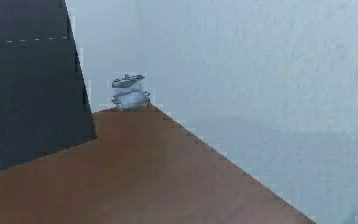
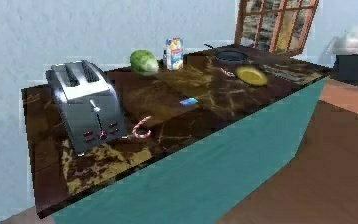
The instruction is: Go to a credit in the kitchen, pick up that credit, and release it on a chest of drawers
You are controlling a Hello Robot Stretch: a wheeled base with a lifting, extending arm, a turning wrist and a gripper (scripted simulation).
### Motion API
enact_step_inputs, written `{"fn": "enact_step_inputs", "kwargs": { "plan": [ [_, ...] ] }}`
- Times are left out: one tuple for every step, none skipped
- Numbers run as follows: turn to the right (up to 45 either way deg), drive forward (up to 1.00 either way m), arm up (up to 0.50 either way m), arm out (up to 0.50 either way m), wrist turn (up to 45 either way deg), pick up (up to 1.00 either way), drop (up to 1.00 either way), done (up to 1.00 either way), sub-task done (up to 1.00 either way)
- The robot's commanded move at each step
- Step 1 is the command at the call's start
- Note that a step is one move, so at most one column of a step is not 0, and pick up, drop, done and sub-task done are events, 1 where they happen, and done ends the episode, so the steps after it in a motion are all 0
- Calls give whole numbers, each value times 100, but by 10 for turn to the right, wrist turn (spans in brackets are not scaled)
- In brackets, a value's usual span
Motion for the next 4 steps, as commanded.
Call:
{"fn": "enact_step_inputs", "kwargs": {
  "plan": [
    [30,0,0,0,0,0,0,0,0],
    [450,0,0,0,0,0,0,0,0],
    [450,0,0,0,0,0,0,0,0],
    [330,0,0,0,0,0,0,0,0]
  ]
}}
